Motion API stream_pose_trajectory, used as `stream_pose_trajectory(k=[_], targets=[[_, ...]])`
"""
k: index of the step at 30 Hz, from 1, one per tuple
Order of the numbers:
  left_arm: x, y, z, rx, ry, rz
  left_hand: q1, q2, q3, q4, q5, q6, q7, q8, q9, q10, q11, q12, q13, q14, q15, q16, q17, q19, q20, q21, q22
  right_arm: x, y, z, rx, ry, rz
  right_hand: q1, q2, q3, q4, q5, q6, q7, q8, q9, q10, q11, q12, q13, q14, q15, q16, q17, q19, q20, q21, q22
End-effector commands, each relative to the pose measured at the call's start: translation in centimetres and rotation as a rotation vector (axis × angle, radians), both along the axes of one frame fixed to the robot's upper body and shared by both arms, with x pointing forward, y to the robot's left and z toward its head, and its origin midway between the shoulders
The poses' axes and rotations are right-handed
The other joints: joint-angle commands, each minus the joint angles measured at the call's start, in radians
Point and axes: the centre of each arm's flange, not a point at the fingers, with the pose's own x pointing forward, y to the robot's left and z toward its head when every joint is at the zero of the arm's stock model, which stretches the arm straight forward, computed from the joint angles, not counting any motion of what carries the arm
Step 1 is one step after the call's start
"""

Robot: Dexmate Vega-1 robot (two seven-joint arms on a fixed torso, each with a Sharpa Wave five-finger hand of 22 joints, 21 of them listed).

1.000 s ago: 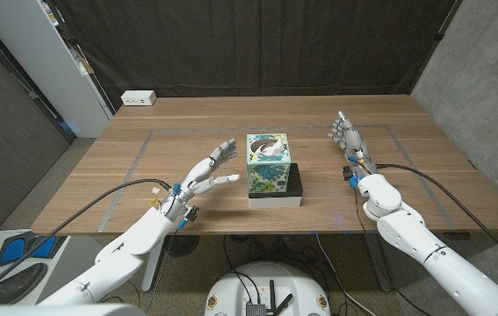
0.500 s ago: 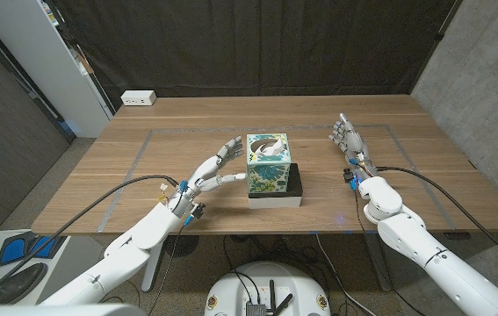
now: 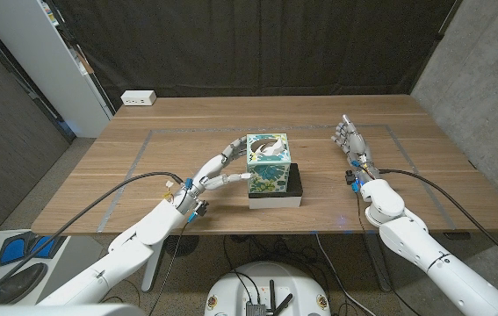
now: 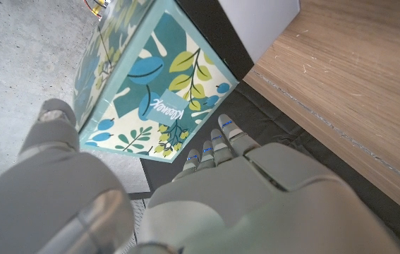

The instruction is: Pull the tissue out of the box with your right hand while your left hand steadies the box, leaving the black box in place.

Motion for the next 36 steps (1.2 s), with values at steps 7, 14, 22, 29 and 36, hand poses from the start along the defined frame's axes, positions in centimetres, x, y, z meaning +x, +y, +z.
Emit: stream_pose_trajectory(k=[7, 14, 22, 29, 36], targets=[[1.0, -1.5, 0.7, 0.023, 0.022, -0.018, 0.027, 0.006, 0.008, -0.003, 0.010, 0.017, 0.031, 0.012, 0.003, 0.020, 0.002, 0.010, 0.002, 0.022, 0.002, 0.011, 0.002, 0.018, 0.005, 0.005, 0.003, -1.0, -0.8, -0.5, 0.008, 0.007, -0.030, 0.000, -0.003, 0.004, -0.005, 0.001, 0.004, 0.001, 0.002, 0.003, 0.009, 0.000, 0.007, -0.001, 0.000, 0.010, 0.008, 0.001, -0.001, 0.009, 0.003, 0.002], [0.9, -1.9, 0.7, -0.018, 0.040, -0.032, 0.139, 0.048, 0.048, 0.003, 0.019, 0.124, 0.054, 0.048, 0.006, 0.150, -0.013, 0.050, -0.002, 0.178, -0.053, 0.042, -0.001, 0.194, -0.043, 0.050, 0.003, -1.4, -1.3, -0.6, 0.015, 0.004, -0.030, -0.001, -0.003, 0.004, -0.006, 0.001, 0.004, 0.001, 0.001, 0.003, 0.009, 0.001, 0.007, -0.002, 0.000, 0.009, 0.009, 0.000, -0.003, 0.010, 0.003, 0.002], [0.5, -1.2, 0.5, -0.060, 0.059, 0.001, 0.217, 0.085, 0.066, 0.005, 0.024, 0.235, 0.066, 0.066, 0.009, 0.268, -0.021, 0.075, -0.004, 0.328, -0.097, 0.062, -0.004, 0.323, -0.063, 0.070, 0.006, -1.1, -1.1, -0.5, 0.013, 0.004, -0.022, -0.002, -0.003, 0.003, -0.006, 0.001, 0.005, 0.002, 0.002, 0.003, 0.010, 0.002, 0.008, -0.002, 0.001, 0.012, 0.009, -0.001, -0.004, 0.011, 0.003, 0.002], [0.2, -1.0, 0.0, -0.085, 0.094, 0.040, 0.246, 0.112, 0.078, 0.004, 0.030, 0.267, 0.063, 0.071, 0.011, 0.293, -0.026, 0.082, -0.001, 0.348, -0.095, 0.062, -0.003, 0.334, -0.053, 0.069, 0.008, -0.7, -0.9, -0.2, 0.012, -0.001, -0.017, -0.003, -0.002, 0.003, -0.006, 0.001, 0.003, -0.001, 0.001, 0.003, 0.011, 0.000, 0.008, -0.002, -0.001, 0.011, 0.009, -0.002, -0.005, 0.013, 0.002, 0.002], [-0.2, -0.8, 0.6, -0.096, 0.086, 0.064, 0.262, 0.123, 0.084, 0.002, 0.034, 0.282, 0.063, 0.072, 0.012, 0.305, -0.026, 0.085, 0.001, 0.357, -0.091, 0.061, -0.003, 0.336, -0.047, 0.068, 0.010, -0.5, -1.2, -0.2, 0.012, 0.007, -0.016, -0.004, -0.002, 0.003, -0.005, 0.001, 0.002, 0.001, 0.001, 0.003, 0.009, 0.000, 0.007, -0.003, -0.003, 0.012, 0.009, -0.003, -0.008, 0.013, 0.002, 0.002]])
